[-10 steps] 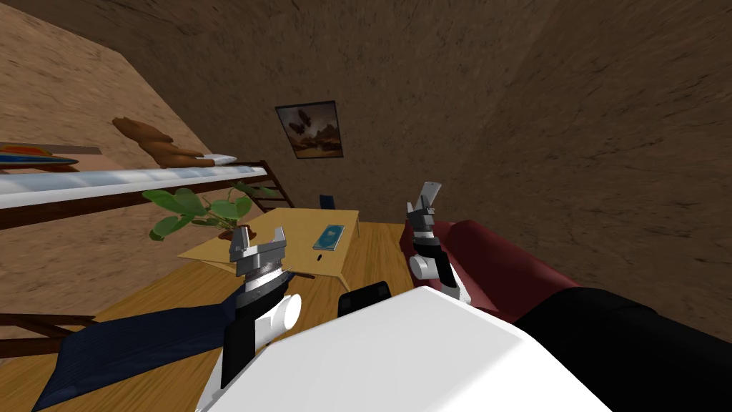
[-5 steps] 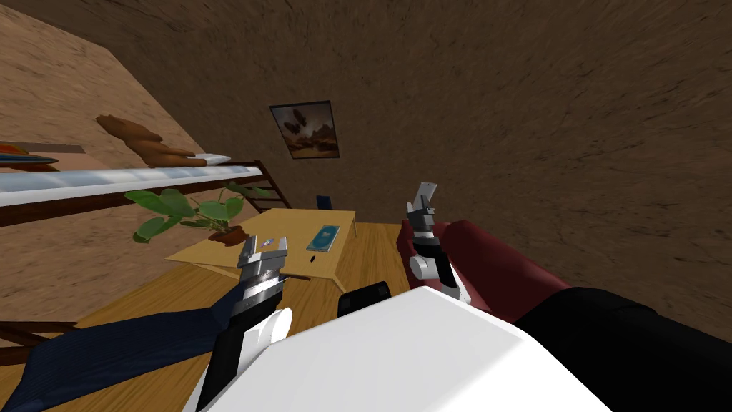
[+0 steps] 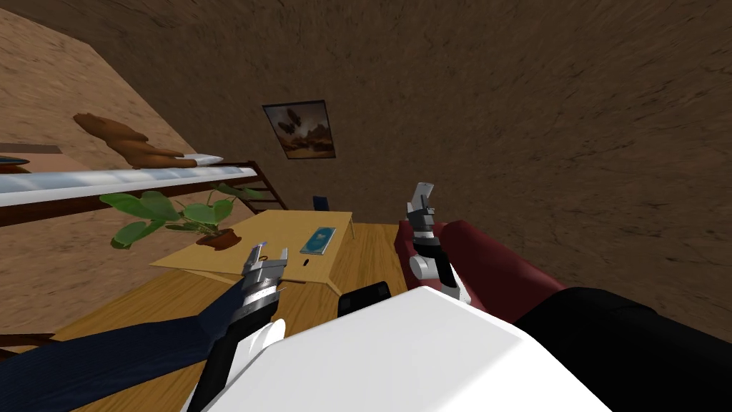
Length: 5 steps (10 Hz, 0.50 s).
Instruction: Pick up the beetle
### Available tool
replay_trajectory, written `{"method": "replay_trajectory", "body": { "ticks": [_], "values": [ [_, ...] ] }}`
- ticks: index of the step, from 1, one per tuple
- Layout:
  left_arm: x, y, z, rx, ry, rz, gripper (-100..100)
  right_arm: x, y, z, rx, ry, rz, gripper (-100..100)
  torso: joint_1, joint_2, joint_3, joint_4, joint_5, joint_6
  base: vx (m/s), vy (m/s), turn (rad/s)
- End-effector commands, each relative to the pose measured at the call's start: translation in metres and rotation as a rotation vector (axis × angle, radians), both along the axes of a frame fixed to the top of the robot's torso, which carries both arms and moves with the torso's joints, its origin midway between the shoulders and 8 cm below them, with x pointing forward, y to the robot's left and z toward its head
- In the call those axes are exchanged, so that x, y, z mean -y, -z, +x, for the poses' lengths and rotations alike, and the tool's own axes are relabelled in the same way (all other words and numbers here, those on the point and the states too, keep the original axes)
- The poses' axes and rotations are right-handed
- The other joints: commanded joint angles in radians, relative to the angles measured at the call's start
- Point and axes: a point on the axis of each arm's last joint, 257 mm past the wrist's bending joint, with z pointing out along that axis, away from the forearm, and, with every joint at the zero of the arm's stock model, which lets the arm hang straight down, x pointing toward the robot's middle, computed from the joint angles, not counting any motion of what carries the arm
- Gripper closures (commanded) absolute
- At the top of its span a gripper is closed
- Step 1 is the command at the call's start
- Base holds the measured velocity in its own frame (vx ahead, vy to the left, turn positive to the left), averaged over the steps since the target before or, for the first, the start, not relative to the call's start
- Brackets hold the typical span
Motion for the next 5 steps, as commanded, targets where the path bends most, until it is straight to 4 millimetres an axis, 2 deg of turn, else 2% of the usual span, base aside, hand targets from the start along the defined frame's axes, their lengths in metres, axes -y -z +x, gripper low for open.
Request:
{"method": "replay_trajectory", "body": {
  "ticks": [1,2,4,5],
  "values": [
    [-0.019,0.038,-0.006,-0.091,-0.012,-0.065,-100,0.000,0.000,0.000,0.000,0.000,0.000,0,0.000,0.000,0.000,0.000,0.000,0.000,0.058,-0.113,-0.056],
    [-0.020,0.038,-0.006,-0.088,-0.012,-0.075,-100,0.000,0.000,0.000,0.000,0.000,0.000,0,-0.001,-0.001,-0.001,0.000,0.000,0.000,0.051,-0.086,-0.017],
    [-0.047,0.091,-0.021,-0.214,-0.040,-0.171,-100,0.000,0.000,0.000,0.000,0.000,0.000,0,0.000,-0.001,0.000,0.000,0.000,0.000,0.039,-0.091,-0.057],
    [-0.048,0.091,-0.021,-0.210,-0.041,-0.186,-100,0.000,0.000,0.000,0.000,0.000,0.000,0,0.000,-0.001,-0.001,0.000,0.000,0.000,0.038,-0.071,-0.027]
  ]
}}
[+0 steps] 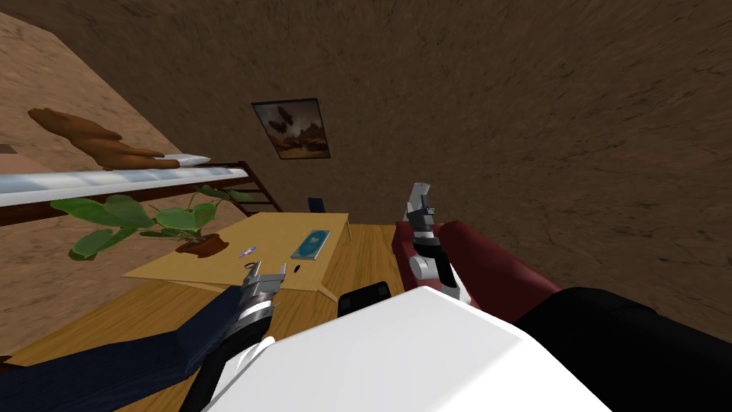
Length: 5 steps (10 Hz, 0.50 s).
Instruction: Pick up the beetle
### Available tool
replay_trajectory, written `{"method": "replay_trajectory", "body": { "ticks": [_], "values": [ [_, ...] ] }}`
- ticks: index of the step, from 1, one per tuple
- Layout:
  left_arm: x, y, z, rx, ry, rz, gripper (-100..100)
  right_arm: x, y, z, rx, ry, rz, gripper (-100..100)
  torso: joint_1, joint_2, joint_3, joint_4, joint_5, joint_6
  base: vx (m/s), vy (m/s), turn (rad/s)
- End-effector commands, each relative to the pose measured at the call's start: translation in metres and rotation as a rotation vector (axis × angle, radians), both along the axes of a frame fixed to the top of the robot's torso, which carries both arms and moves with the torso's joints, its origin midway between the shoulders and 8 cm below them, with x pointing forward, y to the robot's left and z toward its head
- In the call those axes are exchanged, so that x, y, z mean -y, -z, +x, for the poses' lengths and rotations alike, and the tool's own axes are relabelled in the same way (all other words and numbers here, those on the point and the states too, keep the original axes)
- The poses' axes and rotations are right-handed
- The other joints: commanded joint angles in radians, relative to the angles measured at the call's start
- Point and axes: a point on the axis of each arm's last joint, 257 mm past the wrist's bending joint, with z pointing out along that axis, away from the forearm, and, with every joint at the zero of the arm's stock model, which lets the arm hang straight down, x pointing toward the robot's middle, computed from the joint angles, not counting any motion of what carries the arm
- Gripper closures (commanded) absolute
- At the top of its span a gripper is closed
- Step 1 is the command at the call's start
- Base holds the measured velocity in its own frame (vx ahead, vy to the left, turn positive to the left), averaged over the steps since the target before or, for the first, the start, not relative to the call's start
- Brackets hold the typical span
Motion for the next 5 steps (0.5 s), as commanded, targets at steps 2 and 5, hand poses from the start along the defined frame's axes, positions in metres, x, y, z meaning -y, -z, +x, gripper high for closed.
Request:
{"method": "replay_trajectory", "body": {
  "ticks": [2,5],
  "values": [
    [-0.018,0.029,-0.016,-0.070,-0.025,-0.076,-100,0.000,0.000,0.000,0.000,0.000,0.000,0,-0.001,0.000,0.000,0.000,0.000,0.000,0.033,-0.073,-0.033],
    [-0.046,0.082,-0.046,-0.190,-0.077,-0.201,-100,0.000,0.000,0.000,0.000,0.000,0.000,0,0.000,-0.001,0.000,0.000,0.000,0.000,0.047,-0.068,-0.063]
  ]
}}
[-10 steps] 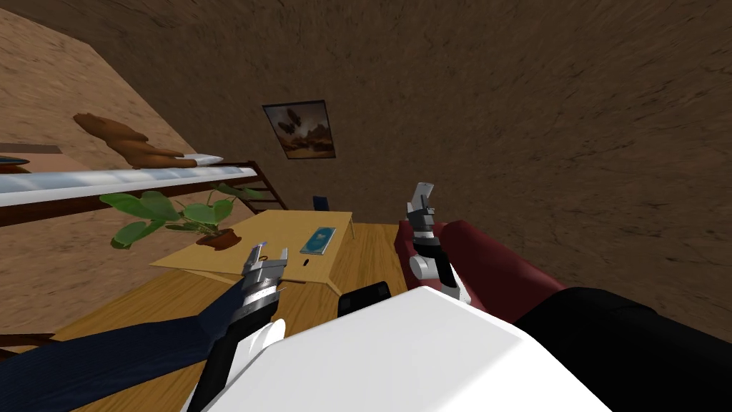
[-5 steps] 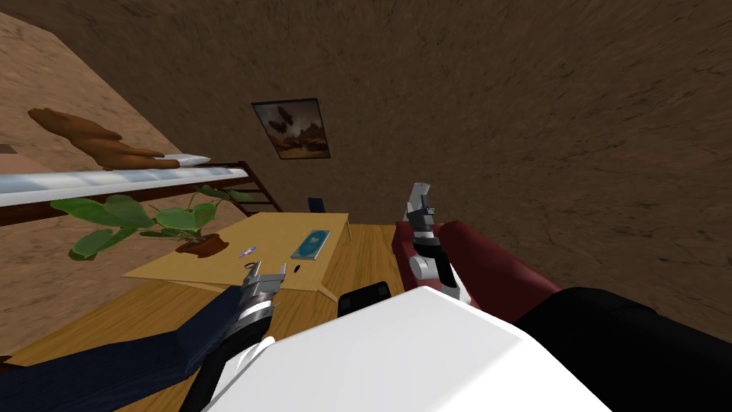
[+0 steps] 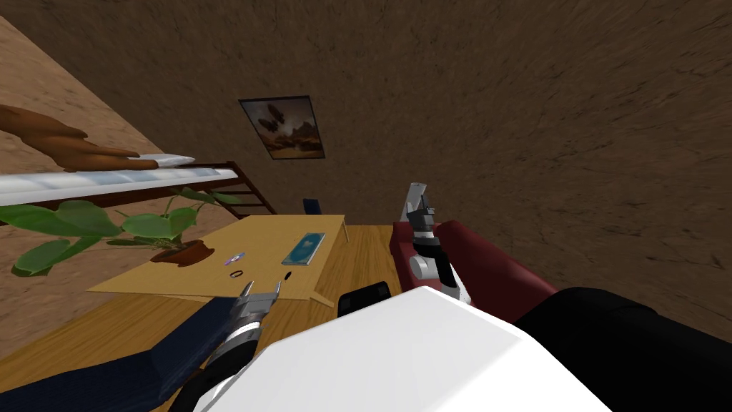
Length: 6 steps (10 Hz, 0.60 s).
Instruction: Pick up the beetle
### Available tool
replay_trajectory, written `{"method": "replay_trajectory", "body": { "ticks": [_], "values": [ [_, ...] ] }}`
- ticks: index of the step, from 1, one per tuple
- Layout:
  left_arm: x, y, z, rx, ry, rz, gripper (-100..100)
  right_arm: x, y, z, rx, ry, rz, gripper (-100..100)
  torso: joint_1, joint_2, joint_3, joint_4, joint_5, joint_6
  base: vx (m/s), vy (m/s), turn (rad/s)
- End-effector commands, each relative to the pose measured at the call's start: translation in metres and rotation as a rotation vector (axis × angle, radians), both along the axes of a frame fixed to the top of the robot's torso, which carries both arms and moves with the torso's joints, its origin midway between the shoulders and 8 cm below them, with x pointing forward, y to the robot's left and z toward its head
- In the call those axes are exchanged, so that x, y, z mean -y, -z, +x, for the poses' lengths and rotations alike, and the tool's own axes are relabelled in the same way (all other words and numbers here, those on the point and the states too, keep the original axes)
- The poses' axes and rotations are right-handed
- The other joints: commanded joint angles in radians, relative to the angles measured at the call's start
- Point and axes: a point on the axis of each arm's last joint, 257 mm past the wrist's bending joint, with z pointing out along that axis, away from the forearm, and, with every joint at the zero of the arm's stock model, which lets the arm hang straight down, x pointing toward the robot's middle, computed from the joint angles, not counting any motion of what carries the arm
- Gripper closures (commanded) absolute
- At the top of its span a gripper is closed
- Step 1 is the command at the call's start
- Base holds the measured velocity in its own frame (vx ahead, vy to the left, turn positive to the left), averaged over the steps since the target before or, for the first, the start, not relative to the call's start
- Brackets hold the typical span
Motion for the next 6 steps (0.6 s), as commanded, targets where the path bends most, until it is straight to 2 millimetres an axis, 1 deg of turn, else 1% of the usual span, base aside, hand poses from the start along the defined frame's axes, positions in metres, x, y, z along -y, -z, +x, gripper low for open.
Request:
{"method": "replay_trajectory", "body": {
  "ticks": [1,2,3,4,5,6],
  "values": [
    [-0.016,0.029,-0.022,-0.070,-0.037,-0.069,-100,0.000,0.000,0.000,0.000,0.000,0.000,0,0.000,0.000,0.000,0.000,0.000,0.000,0.057,-0.067,-0.067],
    [-0.017,0.029,-0.022,-0.065,-0.042,-0.083,-100,0.000,0.000,0.000,0.000,0.000,0.000,0,0.000,-0.001,0.000,0.000,0.000,0.000,0.044,-0.050,-0.028],
    [-0.030,0.053,-0.042,-0.123,-0.075,-0.140,-100,0.000,0.000,0.000,0.000,0.000,0.000,0,0.001,0.000,0.000,0.000,0.000,0.000,0.047,-0.053,-0.070],
    [-0.030,0.054,-0.042,-0.120,-0.077,-0.148,-100,0.000,0.000,0.000,0.000,0.000,0.000,0,0.001,0.000,0.000,0.000,0.000,0.000,0.042,-0.042,-0.038],
    [-0.042,0.076,-0.063,-0.174,-0.114,-0.207,-100,0.000,0.000,0.000,0.000,0.000,0.000,0,0.001,0.000,0.000,0.000,0.000,0.000,0.057,-0.046,-0.063],
    [-0.053,0.096,-0.085,-0.221,-0.153,-0.258,-100,0.000,0.000,0.000,0.000,0.000,0.000,0,0.002,0.000,0.000,0.000,0.000,0.000,0.098,-0.074,-0.123]
  ]
}}
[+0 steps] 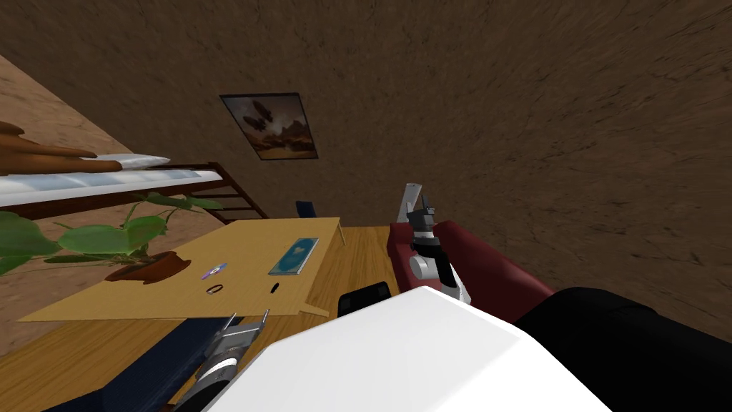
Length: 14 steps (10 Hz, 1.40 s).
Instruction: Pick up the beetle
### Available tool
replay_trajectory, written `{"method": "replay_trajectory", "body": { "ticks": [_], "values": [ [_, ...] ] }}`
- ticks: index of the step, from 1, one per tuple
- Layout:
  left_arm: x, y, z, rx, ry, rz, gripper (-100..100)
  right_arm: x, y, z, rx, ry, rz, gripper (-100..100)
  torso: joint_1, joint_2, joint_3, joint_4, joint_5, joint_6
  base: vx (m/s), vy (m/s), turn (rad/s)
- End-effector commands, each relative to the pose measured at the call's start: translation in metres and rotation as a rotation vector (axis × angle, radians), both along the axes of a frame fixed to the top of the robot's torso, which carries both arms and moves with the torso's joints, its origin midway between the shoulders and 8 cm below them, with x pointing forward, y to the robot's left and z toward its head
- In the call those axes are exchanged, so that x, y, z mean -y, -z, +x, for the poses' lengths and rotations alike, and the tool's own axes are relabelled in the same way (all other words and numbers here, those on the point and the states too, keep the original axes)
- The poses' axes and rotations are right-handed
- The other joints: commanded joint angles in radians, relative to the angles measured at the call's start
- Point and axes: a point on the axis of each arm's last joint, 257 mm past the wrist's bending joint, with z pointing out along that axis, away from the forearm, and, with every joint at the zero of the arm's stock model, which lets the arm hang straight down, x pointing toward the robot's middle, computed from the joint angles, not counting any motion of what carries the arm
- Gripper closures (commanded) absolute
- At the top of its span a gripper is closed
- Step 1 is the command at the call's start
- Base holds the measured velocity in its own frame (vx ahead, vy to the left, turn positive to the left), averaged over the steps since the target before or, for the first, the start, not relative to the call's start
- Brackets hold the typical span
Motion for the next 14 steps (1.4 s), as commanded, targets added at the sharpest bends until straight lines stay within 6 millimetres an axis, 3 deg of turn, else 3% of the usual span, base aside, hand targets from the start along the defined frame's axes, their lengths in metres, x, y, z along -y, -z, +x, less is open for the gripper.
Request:
{"method": "replay_trajectory", "body": {
  "ticks": [1,2,3,4,5,6,7,8,9,12,14],
  "values": [
    [0.002,0.015,-0.016,-0.029,-0.032,-0.060,-100,0.000,0.000,0.000,0.000,0.000,0.000,0,0.000,0.000,0.000,0.000,0.000,0.000,0.083,-0.056,-0.060],
    [-0.007,0.034,-0.039,-0.077,-0.074,-0.117,-100,0.000,0.000,0.000,0.000,0.000,0.000,0,0.000,0.000,0.000,0.000,0.000,0.000,0.085,-0.045,-0.093],
    [-0.008,0.034,-0.039,-0.073,-0.079,-0.125,-100,0.000,0.000,0.000,0.000,0.000,0.000,0,0.001,0.000,0.000,0.000,0.000,0.000,0.060,-0.026,-0.039],
    [-0.016,0.052,-0.063,-0.114,-0.127,-0.187,-100,0.000,0.000,0.000,0.000,0.000,0.000,0,0.002,0.001,0.001,0.000,0.000,0.000,0.078,-0.025,-0.084],
    [-0.016,0.052,-0.063,-0.113,-0.129,-0.190,-100,0.000,0.000,0.000,0.000,0.000,0.000,0,0.002,0.001,0.000,0.000,0.000,0.000,0.062,-0.015,-0.052],
    [-0.023,0.068,-0.086,-0.150,-0.179,-0.250,-100,0.000,0.000,0.000,0.000,0.000,0.000,0,0.003,0.001,0.001,0.000,0.001,0.000,0.077,-0.014,-0.098],
    [-0.023,0.068,-0.086,-0.148,-0.181,-0.254,-100,0.000,0.000,0.000,0.000,0.000,0.000,0,0.003,0.001,0.000,0.000,0.001,0.000,0.066,-0.013,-0.053],
    [-0.028,0.082,-0.110,-0.182,-0.232,-0.310,-100,0.000,0.000,0.000,0.000,0.000,0.000,0,0.003,0.001,0.001,0.000,0.000,0.000,0.086,-0.002,-0.107],
    [-0.028,0.082,-0.109,-0.178,-0.236,-0.317,-100,0.000,0.000,0.000,0.000,0.000,0.000,0,0.004,0.001,0.000,0.000,0.001,0.000,0.077,0.006,-0.050],
    [-0.037,0.114,-0.171,-0.239,-0.394,-0.485,-100,0.000,0.000,0.000,0.000,0.000,0.000,0,0.006,-0.001,-0.001,0.000,0.001,0.000,0.116,0.031,-0.138],
    [-0.037,0.116,-0.174,-0.240,-0.402,-0.492,-100,0.000,0.000,0.000,0.000,0.000,0.000,0,0.006,-0.002,-0.001,-0.001,0.001,0.000,0.084,0.024,-0.026]
  ]
}}
